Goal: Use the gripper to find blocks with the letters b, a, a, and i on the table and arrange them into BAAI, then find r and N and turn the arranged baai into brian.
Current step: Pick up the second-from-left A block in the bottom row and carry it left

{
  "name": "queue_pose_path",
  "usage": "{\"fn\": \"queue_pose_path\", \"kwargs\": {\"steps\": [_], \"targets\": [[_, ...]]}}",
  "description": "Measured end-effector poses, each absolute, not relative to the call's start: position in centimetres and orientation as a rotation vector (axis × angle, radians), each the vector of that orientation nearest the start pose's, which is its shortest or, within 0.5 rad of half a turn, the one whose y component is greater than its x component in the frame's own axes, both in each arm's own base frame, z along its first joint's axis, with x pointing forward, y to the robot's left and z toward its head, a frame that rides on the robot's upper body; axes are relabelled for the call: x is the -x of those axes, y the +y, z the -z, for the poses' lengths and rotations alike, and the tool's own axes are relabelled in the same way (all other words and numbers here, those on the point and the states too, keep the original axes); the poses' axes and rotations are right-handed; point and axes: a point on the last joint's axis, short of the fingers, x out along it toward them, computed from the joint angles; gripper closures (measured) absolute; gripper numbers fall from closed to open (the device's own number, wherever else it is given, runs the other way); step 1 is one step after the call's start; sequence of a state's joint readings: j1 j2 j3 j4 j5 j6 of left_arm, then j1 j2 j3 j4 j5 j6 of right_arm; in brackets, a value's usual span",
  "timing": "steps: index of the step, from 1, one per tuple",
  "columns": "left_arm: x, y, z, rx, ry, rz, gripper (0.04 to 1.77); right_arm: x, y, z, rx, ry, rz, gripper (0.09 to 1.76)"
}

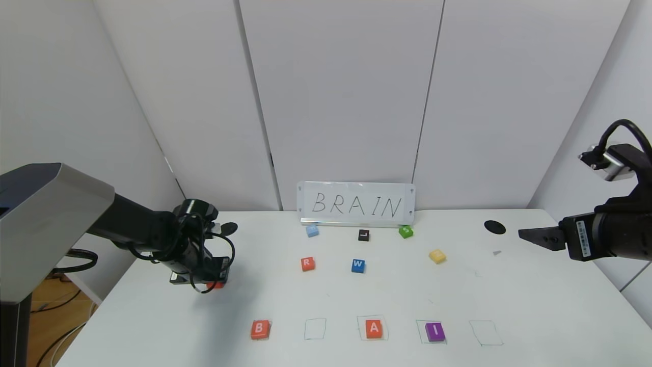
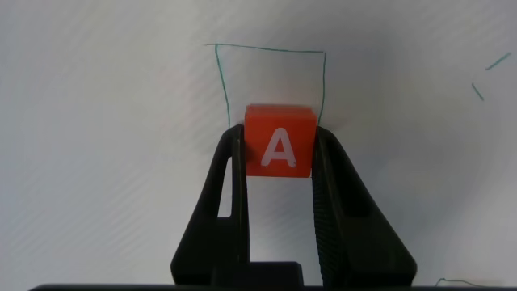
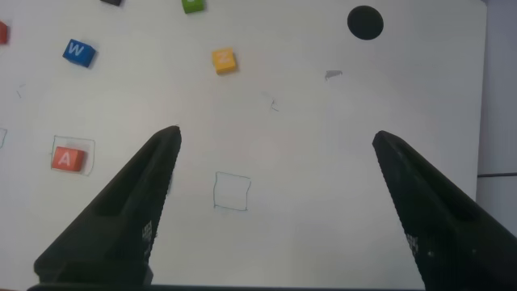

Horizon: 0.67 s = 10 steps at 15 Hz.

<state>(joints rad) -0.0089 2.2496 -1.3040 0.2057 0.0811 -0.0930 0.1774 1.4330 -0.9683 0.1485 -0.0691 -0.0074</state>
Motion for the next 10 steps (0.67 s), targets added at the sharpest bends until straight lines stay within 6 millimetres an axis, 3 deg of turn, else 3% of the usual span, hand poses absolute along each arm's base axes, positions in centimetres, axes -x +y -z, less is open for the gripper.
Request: {"fn": "queue_pose_path", "kwargs": {"steps": [7,10], "targets": [[-39.51,-0.15,-4.26,0.028,1.14,-0.131,1.3,-22.9,3.99,-22.7,0.083,0.61,-0.109,0.14],[-39.49,-0.2,-4.07,0.029,1.145,-0.133,0.94,-22.89,4.06,-22.69,0.084,0.61,-0.112,0.14]]}}
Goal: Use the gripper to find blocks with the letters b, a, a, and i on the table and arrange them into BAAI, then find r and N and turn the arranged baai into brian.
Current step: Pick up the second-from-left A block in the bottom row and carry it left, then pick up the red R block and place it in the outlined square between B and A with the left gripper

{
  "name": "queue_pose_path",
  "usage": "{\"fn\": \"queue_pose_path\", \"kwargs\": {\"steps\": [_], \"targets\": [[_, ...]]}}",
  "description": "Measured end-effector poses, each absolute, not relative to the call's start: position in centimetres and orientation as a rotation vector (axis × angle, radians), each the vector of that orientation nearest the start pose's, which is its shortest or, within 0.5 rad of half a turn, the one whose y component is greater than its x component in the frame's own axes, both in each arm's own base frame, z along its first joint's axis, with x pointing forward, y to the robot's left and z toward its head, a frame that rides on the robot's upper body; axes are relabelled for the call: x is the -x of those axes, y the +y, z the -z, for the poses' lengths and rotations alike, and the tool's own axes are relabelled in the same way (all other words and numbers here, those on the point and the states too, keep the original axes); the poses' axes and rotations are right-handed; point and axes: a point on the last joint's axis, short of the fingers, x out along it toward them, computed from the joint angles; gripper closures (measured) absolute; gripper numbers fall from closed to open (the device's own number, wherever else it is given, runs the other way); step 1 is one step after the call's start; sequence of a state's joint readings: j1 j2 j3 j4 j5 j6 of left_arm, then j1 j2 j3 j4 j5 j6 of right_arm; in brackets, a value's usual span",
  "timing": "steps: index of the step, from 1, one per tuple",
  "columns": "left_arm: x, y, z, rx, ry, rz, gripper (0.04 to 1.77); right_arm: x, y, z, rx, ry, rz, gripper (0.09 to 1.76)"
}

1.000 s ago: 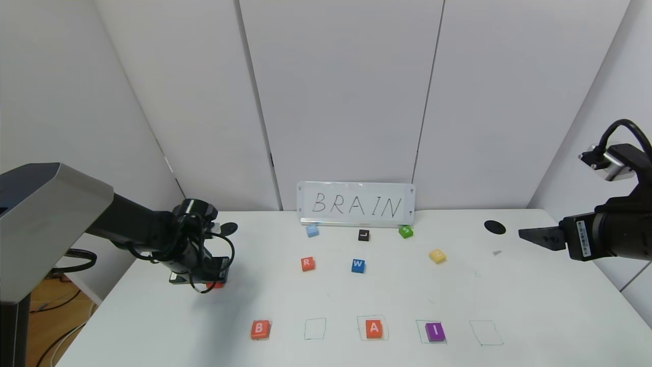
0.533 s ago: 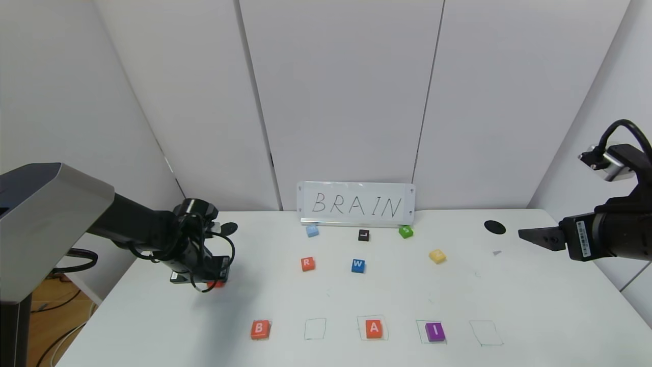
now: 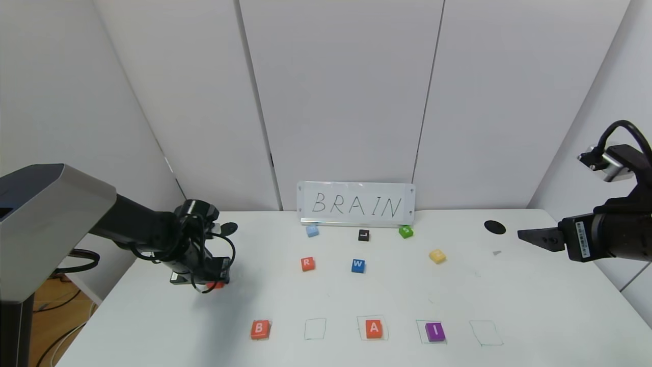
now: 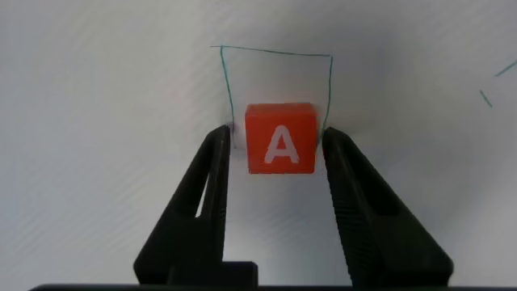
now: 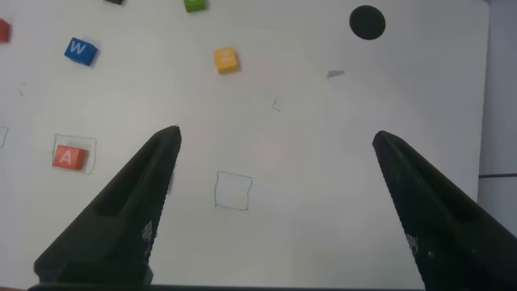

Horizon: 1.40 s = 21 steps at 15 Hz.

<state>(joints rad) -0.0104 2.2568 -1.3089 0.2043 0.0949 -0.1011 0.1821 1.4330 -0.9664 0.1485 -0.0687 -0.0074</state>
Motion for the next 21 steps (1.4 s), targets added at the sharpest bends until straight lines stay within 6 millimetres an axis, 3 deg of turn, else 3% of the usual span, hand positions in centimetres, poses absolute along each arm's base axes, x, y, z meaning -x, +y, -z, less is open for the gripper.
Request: {"fn": "queue_pose_path", "kwargs": {"steps": [4,8,13,19,21], "targets": [[-39.5,-0.2,-4.0,0.034,1.146,-0.132,0.6,-22.9,4.1,-22.7,0.086,0.61,-0.11,0.14],[-39.5,-0.2,-4.7,0.032,1.128,-0.132,0.4,-22.9,4.1,-22.7,0.086,0.61,-0.111,0.14],[-39.1,-0.6,-6.7,0.046,1.086,-0.134,0.26,-22.8,4.1,-22.7,0.087,0.61,-0.113,0.14],[-38.1,-4.2,-9.9,0.091,1.002,-0.141,0.17,-22.7,4.2,-22.8,0.087,0.606,-0.116,0.14],[-38.0,-4.5,-10.3,0.09,0.991,-0.134,0.15,-22.6,4.2,-22.8,0.087,0.605,-0.116,0.14]]}}
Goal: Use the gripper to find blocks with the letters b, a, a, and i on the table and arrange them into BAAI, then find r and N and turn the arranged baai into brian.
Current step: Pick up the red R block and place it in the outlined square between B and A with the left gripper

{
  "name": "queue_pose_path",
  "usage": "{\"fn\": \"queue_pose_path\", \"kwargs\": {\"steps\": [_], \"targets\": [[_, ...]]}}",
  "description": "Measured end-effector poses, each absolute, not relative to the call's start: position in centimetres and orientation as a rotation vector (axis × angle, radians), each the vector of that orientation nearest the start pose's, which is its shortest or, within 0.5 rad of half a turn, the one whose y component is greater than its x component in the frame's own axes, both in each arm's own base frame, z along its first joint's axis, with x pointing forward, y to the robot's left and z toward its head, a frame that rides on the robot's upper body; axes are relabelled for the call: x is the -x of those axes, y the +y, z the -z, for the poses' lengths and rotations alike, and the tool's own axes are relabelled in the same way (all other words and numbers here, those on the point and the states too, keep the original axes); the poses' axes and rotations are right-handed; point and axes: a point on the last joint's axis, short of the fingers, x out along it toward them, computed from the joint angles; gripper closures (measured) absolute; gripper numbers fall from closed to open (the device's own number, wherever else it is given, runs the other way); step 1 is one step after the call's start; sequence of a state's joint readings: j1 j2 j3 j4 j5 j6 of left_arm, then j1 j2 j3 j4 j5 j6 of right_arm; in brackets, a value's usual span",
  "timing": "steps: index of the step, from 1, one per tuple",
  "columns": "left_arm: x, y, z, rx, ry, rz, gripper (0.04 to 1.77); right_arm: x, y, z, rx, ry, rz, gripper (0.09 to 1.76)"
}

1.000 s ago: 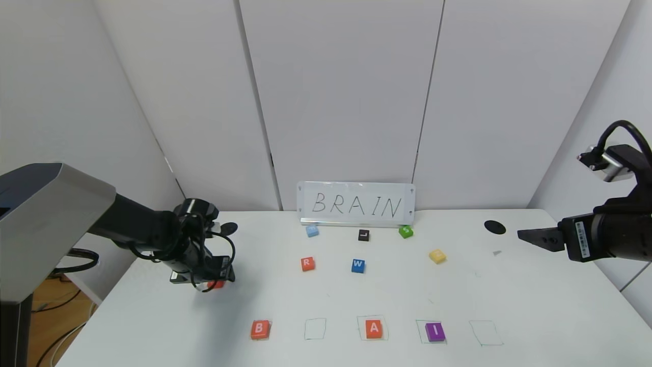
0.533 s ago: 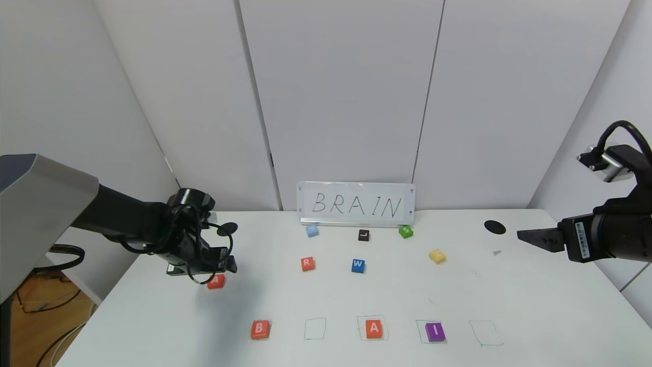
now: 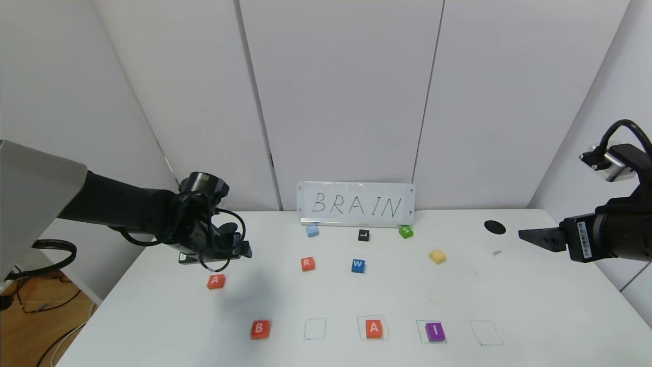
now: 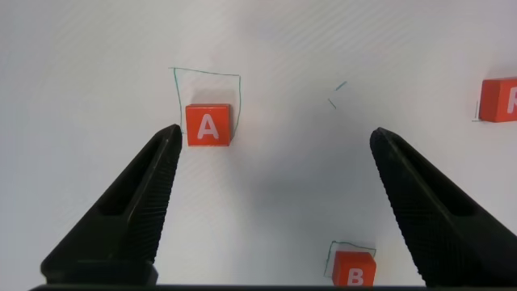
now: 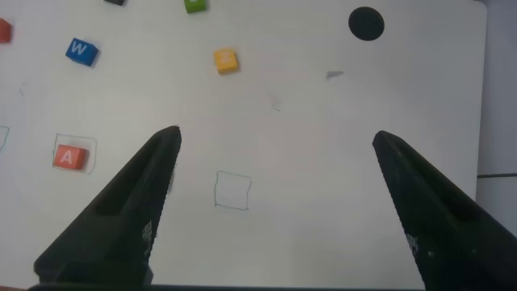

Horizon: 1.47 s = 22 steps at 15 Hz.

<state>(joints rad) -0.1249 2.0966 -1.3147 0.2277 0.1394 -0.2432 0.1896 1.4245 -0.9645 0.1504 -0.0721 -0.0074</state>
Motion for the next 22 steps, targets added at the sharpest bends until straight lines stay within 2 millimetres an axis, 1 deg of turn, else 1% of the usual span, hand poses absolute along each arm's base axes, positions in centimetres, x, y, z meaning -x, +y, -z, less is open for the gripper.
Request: {"fn": "queue_pose_path", "kwargs": {"steps": [3,4,5,7,8,10,12,15,17,22], "targets": [[-37.9,-4.6,-10.6,0.089,0.985,-0.13,0.13,-22.6,4.2,-22.8,0.087,0.604,-0.116,0.14],[-37.7,-4.8,-10.6,0.111,1.007,-0.143,0.13,-22.6,4.2,-22.8,0.087,0.604,-0.116,0.14],[-37.3,-5.7,-10.9,0.157,1.044,-0.166,0.12,-22.6,4.2,-22.8,0.087,0.606,-0.116,0.14],[-36.8,-9.6,-12.6,0.24,1.071,-0.166,0.12,-22.6,4.2,-22.8,0.087,0.606,-0.119,0.14],[-36.6,-10.9,-13.4,0.261,1.074,-0.16,0.12,-22.7,4.2,-22.8,0.087,0.605,-0.115,0.14],[-36.6,-12.0,-14.0,0.261,1.057,-0.136,0.11,-22.7,4.2,-22.8,0.087,0.604,-0.117,0.14],[-36.6,-12.4,-14.2,0.266,1.052,-0.134,0.11,-22.7,4.2,-22.8,0.087,0.604,-0.116,0.14],[-37.2,-14.4,-14.4,0.308,1.03,-0.158,0.11,-22.6,4.2,-22.8,0.087,0.603,-0.117,0.14],[-37.6,-15.3,-14.0,0.302,1.026,-0.144,0.1,-22.6,4.2,-22.8,0.087,0.603,-0.116,0.14],[-38.6,-16.7,-13.0,0.286,1.02,-0.136,0.1,-22.6,4.2,-22.8,0.087,0.604,-0.117,0.14]]}}
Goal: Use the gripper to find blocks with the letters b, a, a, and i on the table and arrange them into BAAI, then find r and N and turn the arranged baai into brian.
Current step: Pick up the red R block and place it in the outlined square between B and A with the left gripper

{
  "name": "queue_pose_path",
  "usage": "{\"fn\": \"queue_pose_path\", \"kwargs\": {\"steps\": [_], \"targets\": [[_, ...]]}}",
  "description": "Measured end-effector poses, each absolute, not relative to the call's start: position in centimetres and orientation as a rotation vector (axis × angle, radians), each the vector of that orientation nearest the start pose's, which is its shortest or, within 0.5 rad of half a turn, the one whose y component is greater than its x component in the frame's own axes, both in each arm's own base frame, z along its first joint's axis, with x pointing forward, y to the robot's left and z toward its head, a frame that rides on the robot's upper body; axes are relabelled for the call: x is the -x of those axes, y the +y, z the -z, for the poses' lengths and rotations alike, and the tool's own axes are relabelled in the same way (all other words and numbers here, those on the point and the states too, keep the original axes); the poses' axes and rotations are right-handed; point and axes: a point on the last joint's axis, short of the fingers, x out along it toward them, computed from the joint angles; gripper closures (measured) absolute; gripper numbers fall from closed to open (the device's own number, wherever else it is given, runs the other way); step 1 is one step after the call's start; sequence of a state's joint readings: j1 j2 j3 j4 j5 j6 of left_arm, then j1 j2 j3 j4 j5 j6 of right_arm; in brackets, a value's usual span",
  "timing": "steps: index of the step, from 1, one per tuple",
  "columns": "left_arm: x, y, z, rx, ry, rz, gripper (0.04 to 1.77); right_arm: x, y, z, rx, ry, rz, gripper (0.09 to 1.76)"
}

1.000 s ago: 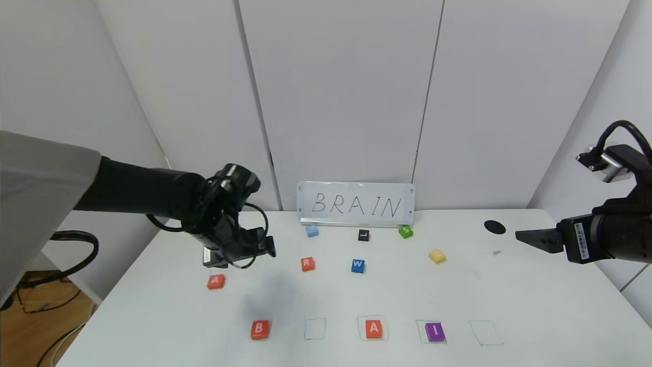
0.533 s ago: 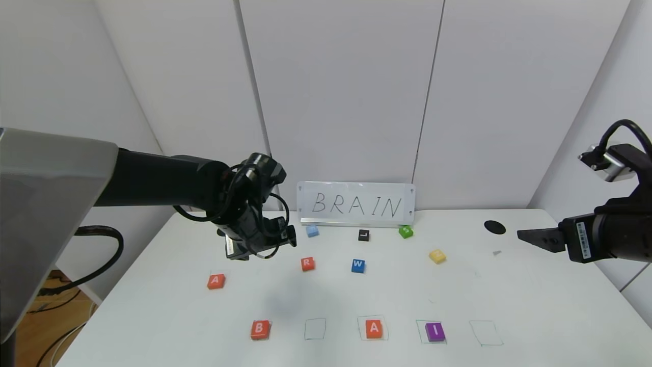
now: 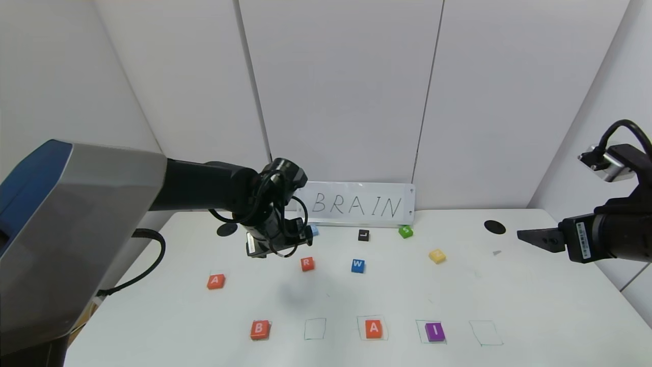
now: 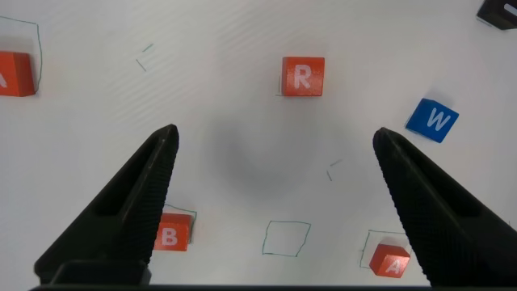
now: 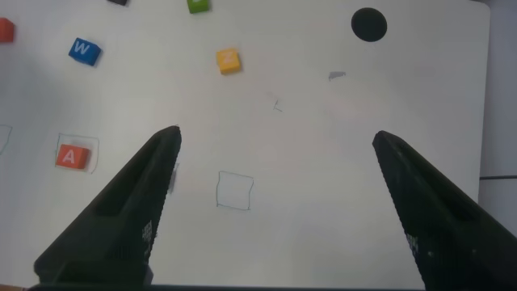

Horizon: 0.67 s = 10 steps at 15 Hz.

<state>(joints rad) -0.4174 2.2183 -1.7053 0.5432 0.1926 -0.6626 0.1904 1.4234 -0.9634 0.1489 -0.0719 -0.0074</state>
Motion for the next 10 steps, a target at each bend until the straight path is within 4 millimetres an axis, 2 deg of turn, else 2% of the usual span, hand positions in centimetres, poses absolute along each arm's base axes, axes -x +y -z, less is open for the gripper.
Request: {"fn": "queue_pose_path", "kwargs": {"steps": [10], "targets": [[-40.3,-19.5,-10.0,0.22,0.997,-0.178,0.09,-22.6,4.3,-22.7,0.088,0.607,-0.121,0.14]]}}
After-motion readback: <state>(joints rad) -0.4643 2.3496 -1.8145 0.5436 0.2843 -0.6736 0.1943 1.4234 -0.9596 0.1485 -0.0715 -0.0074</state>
